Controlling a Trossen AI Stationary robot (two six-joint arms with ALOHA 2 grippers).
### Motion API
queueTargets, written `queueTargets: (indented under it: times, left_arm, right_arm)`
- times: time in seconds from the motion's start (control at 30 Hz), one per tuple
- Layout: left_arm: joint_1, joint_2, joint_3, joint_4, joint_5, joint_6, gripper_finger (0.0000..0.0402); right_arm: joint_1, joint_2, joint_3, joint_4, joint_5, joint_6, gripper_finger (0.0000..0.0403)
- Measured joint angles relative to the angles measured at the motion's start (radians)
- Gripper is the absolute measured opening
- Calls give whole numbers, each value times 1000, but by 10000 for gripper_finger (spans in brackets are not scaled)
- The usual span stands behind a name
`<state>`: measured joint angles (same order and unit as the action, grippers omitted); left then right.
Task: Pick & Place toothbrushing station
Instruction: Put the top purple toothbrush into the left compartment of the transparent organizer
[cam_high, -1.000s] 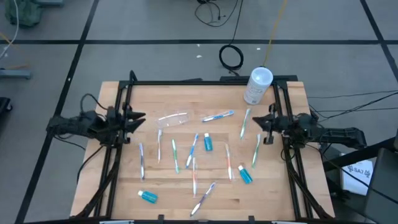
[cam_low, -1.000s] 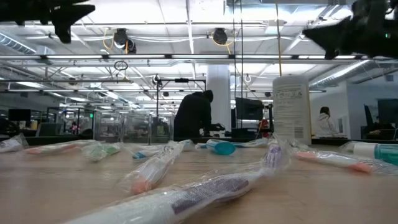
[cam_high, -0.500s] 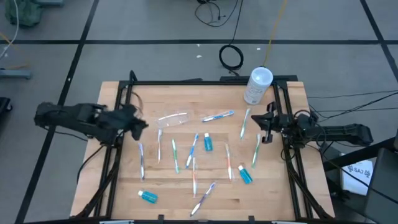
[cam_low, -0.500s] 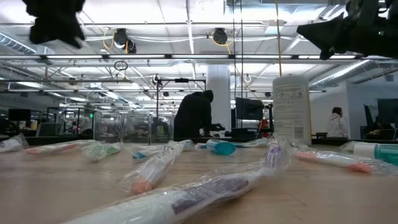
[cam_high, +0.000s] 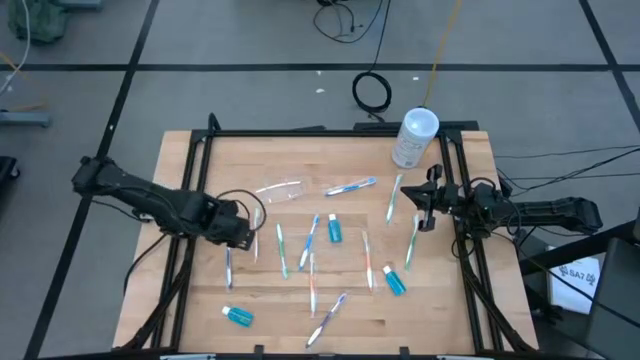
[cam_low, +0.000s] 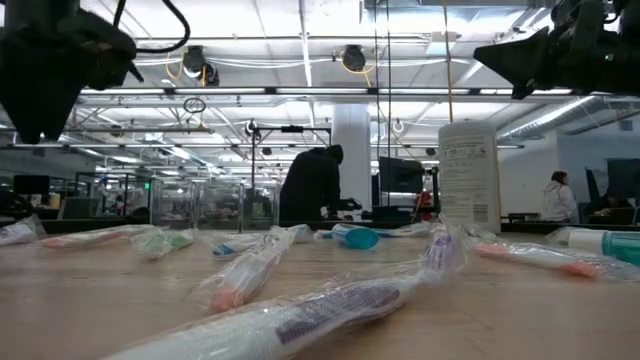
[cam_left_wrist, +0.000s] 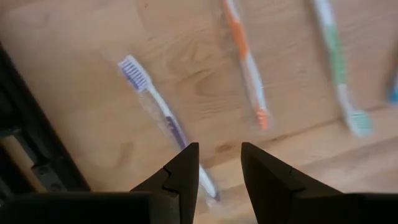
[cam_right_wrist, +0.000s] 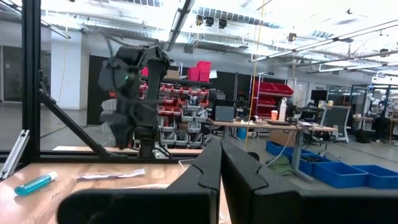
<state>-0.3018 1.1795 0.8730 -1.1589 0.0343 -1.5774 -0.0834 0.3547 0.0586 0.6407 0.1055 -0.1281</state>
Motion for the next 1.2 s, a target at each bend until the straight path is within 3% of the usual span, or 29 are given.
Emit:
queueTargets:
  times: [0.5, 0.83, 1.03, 1.2]
  left_arm:
    - [-42, 217, -3, -1, -32, -86, 122]
    - [-44, 196, -200, 124, 22, -252, 122]
    - [-44, 179, -258, 167, 8, -265, 122]
    - [-44, 176, -308, 299, -32, -257, 122]
  right_arm:
    - [0, 0, 0, -2, 0, -2, 4]
    - [0, 0, 0, -17, -1, 82, 4]
    - [0, 0, 0, -21, -1, 89, 4]
    - [0, 0, 0, -20, 4, 78, 4]
